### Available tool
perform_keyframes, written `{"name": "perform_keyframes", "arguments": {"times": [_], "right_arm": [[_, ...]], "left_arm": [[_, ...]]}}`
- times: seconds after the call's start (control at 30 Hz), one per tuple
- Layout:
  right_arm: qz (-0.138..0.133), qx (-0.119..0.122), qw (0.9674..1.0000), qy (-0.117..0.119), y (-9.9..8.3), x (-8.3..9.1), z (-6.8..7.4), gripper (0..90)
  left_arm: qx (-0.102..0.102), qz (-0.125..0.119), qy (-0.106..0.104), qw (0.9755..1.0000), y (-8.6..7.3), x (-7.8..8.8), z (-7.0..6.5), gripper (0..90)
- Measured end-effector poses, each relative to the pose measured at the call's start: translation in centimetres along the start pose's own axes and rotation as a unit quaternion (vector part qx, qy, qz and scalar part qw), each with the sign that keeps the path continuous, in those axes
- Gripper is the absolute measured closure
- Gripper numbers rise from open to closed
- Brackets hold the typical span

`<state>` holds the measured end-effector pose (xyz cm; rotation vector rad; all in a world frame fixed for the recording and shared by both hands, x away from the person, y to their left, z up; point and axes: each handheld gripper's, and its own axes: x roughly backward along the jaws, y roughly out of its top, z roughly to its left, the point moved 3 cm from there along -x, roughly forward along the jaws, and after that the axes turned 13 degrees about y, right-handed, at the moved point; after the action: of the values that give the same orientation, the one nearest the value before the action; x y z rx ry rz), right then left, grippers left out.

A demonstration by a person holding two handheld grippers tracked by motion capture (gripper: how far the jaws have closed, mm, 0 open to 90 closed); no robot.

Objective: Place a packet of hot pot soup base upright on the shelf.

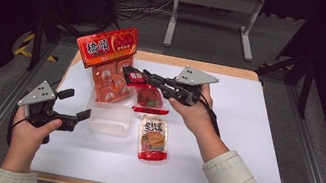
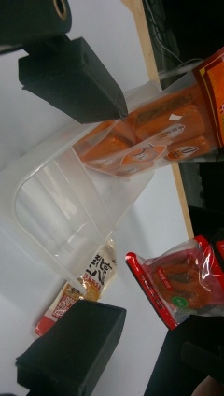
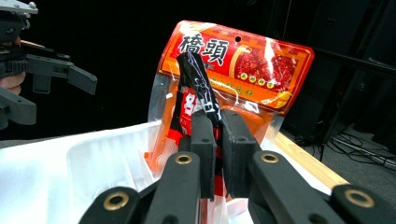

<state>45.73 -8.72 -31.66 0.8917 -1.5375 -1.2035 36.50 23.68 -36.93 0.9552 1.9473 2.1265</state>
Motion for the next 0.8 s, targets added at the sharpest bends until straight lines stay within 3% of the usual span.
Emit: {"name": "perform_keyframes", "arguments": {"times": [0.37,0.8], "right_arm": [[-0.001,0.01,0.9999,0.01,0.2,-1.8,0.6,84.8],[-0.005,0.024,0.9994,0.023,0.7,-4.8,1.0,84.7]], "left_arm": [[-0.002,0.012,-0.006,0.9999,-0.3,0.4,0.1,4.0],[0.002,0.01,0.005,0.9999,-0.7,1.3,0.5,3.9]]}}
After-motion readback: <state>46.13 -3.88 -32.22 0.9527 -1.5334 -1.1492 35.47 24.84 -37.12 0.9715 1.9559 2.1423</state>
